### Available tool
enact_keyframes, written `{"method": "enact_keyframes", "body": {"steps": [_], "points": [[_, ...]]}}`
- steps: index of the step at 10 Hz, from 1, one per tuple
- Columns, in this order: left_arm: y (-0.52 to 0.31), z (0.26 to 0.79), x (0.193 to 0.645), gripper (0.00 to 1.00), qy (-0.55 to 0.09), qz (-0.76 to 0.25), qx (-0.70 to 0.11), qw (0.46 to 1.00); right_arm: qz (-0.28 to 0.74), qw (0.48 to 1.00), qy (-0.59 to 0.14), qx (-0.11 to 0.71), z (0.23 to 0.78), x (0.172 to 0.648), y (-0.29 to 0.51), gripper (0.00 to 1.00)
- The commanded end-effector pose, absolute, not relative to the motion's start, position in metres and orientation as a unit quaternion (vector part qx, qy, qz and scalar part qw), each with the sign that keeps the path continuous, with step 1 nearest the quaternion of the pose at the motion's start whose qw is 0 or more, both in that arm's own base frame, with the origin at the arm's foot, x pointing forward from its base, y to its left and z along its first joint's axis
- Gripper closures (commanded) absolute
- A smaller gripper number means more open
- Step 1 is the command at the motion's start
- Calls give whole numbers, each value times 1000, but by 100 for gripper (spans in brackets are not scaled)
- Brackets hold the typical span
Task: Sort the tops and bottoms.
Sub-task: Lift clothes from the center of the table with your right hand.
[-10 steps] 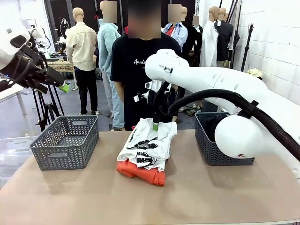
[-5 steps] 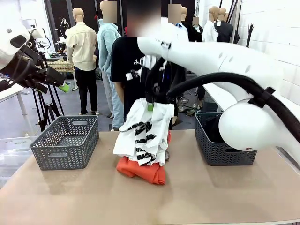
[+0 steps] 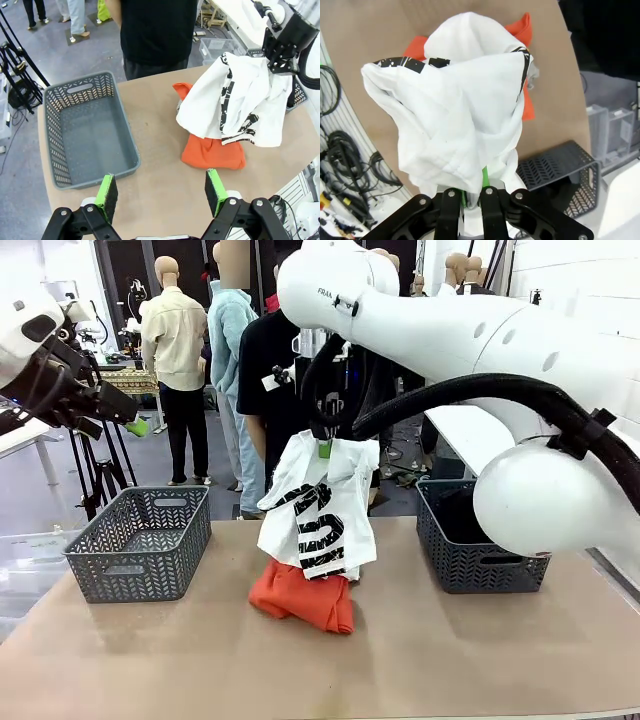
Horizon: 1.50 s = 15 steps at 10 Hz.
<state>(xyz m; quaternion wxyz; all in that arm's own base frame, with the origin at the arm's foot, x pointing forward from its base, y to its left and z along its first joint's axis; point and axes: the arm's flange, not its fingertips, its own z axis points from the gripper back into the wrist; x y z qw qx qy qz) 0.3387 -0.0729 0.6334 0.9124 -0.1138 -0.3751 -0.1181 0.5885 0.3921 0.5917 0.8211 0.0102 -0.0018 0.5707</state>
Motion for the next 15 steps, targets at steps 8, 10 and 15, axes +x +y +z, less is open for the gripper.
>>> {"method": "enact_keyframes", "body": {"steps": [8,10,15], "points": [[-71,635,339,9,-371,-119,-109,914,474,872,-77,-92,709,544,401,100],[-71,635,339,9,-371,-119,-109,914,464,878,-79,-85,717,545,407,100],[-71,635,339,9,-371,-119,-109,914,472,875,-72,-77,690,531,392,100]]}}
